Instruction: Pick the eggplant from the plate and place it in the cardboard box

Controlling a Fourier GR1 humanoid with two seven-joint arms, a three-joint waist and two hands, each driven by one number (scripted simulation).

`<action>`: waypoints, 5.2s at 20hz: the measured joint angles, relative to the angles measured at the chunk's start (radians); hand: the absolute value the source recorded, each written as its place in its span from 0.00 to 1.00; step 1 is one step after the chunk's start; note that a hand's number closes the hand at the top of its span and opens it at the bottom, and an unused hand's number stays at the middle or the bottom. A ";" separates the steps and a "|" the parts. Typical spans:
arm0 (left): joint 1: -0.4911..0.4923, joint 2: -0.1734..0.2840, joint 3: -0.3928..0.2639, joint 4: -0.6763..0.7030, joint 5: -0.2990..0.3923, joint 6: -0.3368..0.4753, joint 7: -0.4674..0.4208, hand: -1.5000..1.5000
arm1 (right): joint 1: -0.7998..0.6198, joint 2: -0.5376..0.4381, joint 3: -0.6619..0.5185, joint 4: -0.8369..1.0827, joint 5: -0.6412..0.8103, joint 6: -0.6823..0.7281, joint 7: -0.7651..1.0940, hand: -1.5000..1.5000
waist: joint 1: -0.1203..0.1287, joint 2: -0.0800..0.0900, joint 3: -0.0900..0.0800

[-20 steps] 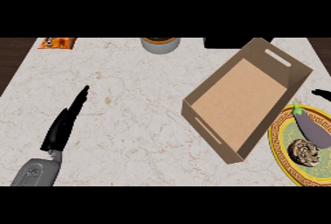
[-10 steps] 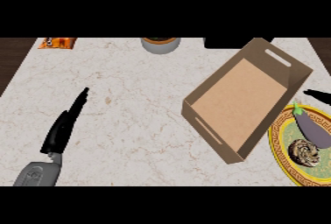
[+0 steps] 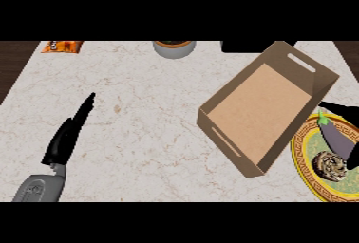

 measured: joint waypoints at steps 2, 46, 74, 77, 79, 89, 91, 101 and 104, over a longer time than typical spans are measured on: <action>0.003 -0.012 -0.001 0.002 -0.012 0.000 0.001 0.50 | -0.008 0.015 -0.002 0.030 0.017 -0.018 -0.007 0.00 | 0.000 0.000 -0.001; -0.047 -0.074 -0.012 0.023 -0.080 -0.058 -0.013 0.50 | -0.345 0.545 0.050 -0.154 0.571 -0.317 1.288 1.00 | 0.038 -0.024 -0.008; -0.018 -0.041 0.061 0.033 -0.052 -0.052 -0.022 0.50 | -0.564 0.656 -0.071 -0.301 0.704 -0.130 1.456 1.00 | 0.003 -0.005 0.001; -0.022 -0.043 0.063 0.032 -0.051 -0.052 -0.016 0.50 | -0.503 0.658 -0.154 -0.331 0.619 -0.147 1.444 0.00 | 0.000 -0.004 0.001; -0.012 -0.050 0.057 0.030 -0.061 -0.042 -0.024 0.50 | -0.458 0.659 -0.174 -0.346 0.548 -0.164 1.434 0.00 | 0.003 -0.003 0.001; -0.020 -0.046 0.060 0.031 -0.061 -0.052 -0.027 0.50 | -0.355 0.663 -0.135 -0.441 0.476 -0.572 1.322 0.00 | 0.010 0.002 0.002; -0.025 -0.047 0.061 0.038 -0.060 -0.054 -0.027 0.50 | -0.342 0.664 -0.135 -0.461 0.461 -0.669 1.307 0.00 | 0.010 0.002 0.001; -0.010 -0.048 0.064 0.014 -0.060 -0.053 -0.014 0.50 | -0.163 0.665 -0.154 -0.625 0.381 -1.055 1.261 0.00 | -0.002 -0.002 0.001; -0.005 -0.042 0.075 0.018 -0.060 -0.050 -0.024 0.50 | -0.066 0.666 -0.140 -0.707 0.374 -1.146 1.232 0.00 | -0.008 -0.002 0.001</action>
